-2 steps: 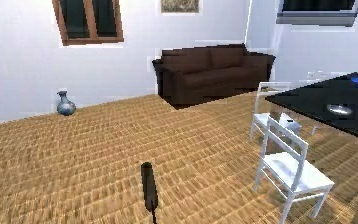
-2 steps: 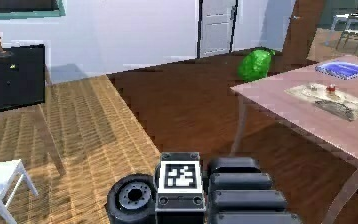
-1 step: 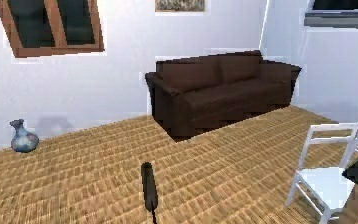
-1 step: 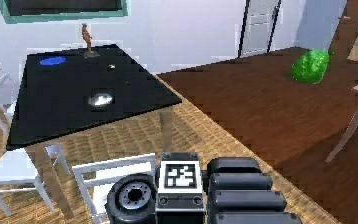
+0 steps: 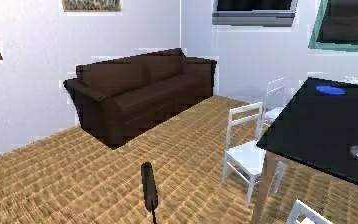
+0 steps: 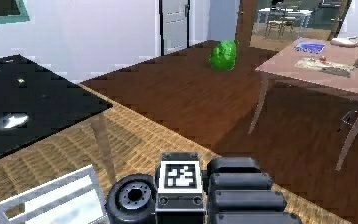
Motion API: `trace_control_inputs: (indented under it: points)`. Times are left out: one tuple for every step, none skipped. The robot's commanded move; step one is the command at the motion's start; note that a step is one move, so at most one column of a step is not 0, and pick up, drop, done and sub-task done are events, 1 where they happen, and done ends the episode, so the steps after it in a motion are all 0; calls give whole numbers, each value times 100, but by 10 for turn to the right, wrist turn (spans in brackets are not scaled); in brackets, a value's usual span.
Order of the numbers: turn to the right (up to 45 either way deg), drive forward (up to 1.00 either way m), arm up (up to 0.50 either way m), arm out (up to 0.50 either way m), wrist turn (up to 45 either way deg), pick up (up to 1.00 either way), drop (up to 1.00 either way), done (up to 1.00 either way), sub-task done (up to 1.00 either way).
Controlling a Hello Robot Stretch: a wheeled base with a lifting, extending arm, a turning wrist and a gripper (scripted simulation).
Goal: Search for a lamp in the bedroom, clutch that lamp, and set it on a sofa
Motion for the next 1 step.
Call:
trace_control_inputs:
  points:
    - [0,20,0,0,0,0,0,0,0]
